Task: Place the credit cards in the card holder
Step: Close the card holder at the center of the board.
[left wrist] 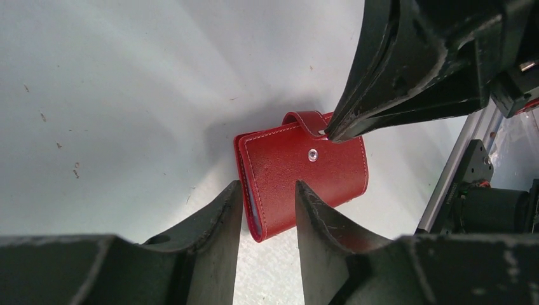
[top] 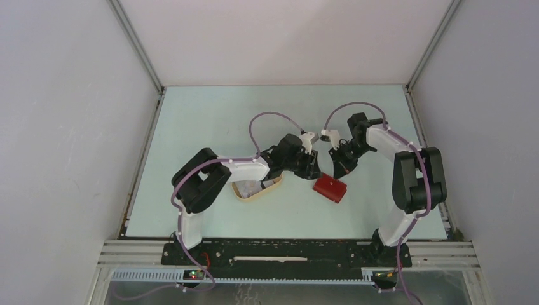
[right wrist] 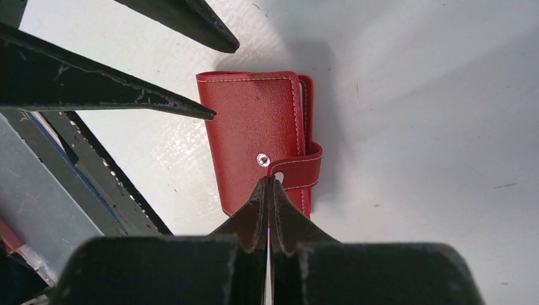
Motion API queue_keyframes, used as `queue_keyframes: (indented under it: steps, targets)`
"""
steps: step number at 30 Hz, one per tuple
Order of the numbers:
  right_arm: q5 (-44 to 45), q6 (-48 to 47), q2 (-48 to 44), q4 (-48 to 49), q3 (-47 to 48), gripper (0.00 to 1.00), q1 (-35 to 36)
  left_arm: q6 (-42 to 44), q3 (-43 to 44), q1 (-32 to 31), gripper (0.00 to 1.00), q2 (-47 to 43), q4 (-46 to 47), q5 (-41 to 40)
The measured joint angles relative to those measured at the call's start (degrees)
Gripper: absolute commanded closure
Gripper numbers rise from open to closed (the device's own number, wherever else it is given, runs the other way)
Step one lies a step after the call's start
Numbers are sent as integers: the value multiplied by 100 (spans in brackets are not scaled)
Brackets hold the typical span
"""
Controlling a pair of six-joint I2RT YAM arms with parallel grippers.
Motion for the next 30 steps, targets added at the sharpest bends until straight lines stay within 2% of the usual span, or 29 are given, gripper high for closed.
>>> queue_keyframes:
  steps: [18, 24, 30]
  targets:
    - [487, 531, -20, 293, -136, 100, 374, -168, 0, 17, 64, 210, 79, 39]
    - [551, 664, -127, 369, -166, 100, 389, -216, -20, 22, 61, 216, 219, 28]
    - [321, 662, -243, 404, -214, 100, 332, -466, -625, 33, 60, 92, 835, -63]
